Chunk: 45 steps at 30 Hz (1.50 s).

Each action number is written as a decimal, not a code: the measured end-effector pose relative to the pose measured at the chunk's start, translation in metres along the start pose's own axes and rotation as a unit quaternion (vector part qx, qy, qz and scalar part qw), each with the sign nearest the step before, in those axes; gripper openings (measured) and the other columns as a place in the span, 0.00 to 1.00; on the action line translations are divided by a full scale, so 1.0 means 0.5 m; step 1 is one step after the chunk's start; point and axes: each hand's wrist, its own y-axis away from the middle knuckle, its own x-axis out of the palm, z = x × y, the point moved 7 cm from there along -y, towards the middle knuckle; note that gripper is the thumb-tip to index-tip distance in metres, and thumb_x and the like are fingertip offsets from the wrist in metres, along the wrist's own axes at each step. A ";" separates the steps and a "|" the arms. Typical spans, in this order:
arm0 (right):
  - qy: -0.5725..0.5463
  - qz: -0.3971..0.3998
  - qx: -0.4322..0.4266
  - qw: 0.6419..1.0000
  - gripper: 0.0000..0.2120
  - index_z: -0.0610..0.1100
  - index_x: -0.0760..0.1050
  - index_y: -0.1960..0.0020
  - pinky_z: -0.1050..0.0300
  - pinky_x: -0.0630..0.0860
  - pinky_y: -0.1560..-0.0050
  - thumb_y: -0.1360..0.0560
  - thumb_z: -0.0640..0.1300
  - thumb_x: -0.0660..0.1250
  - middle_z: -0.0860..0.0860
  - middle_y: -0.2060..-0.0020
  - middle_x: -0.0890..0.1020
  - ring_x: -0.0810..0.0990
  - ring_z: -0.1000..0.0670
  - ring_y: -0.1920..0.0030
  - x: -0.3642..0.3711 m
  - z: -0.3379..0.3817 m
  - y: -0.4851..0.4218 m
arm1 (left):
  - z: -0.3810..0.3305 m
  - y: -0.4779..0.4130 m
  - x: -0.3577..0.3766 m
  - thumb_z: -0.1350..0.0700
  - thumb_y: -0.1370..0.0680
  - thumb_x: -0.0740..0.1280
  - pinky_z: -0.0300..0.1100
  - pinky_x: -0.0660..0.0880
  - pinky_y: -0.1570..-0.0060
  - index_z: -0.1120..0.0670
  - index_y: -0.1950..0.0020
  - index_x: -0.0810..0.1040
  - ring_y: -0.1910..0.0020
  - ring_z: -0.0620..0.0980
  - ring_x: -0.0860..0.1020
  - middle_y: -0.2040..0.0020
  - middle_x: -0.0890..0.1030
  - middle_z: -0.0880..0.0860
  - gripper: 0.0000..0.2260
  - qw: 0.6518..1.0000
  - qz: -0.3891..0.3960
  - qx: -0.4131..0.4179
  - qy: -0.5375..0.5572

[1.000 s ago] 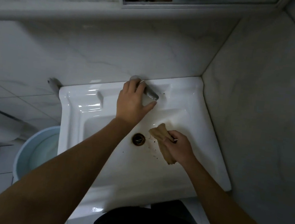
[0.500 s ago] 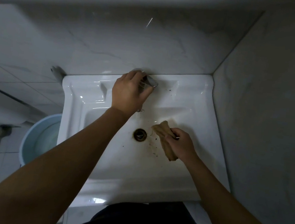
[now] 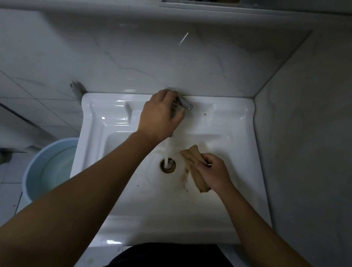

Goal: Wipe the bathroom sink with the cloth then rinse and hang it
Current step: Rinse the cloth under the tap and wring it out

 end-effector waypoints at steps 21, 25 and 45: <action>-0.080 0.045 0.049 0.995 0.10 0.46 0.81 0.44 0.51 0.78 0.44 0.24 0.42 0.68 0.48 0.50 0.85 0.83 0.47 0.48 0.135 0.075 -0.117 | 0.206 0.262 0.170 0.44 0.20 0.66 0.50 0.80 0.49 0.56 0.44 0.81 0.50 0.55 0.85 0.49 0.86 0.56 0.16 0.752 0.198 -0.499 0.382; -0.203 0.072 0.111 0.970 0.16 0.46 0.81 0.41 0.46 0.81 0.41 0.28 0.41 0.70 0.47 0.48 0.86 0.84 0.45 0.46 0.177 0.051 -0.117 | 0.198 0.241 0.196 0.47 0.20 0.68 0.47 0.83 0.53 0.56 0.43 0.82 0.52 0.54 0.84 0.49 0.86 0.57 0.14 0.738 0.172 -0.493 0.426; -0.318 0.012 0.229 0.920 0.10 0.40 0.82 0.45 0.53 0.79 0.59 0.26 0.39 0.72 0.43 0.55 0.85 0.83 0.44 0.56 0.187 -0.046 -0.153 | 0.233 0.248 0.237 0.62 0.23 0.69 0.53 0.81 0.51 0.55 0.44 0.77 0.48 0.58 0.82 0.46 0.83 0.58 0.08 0.744 0.155 -0.524 0.385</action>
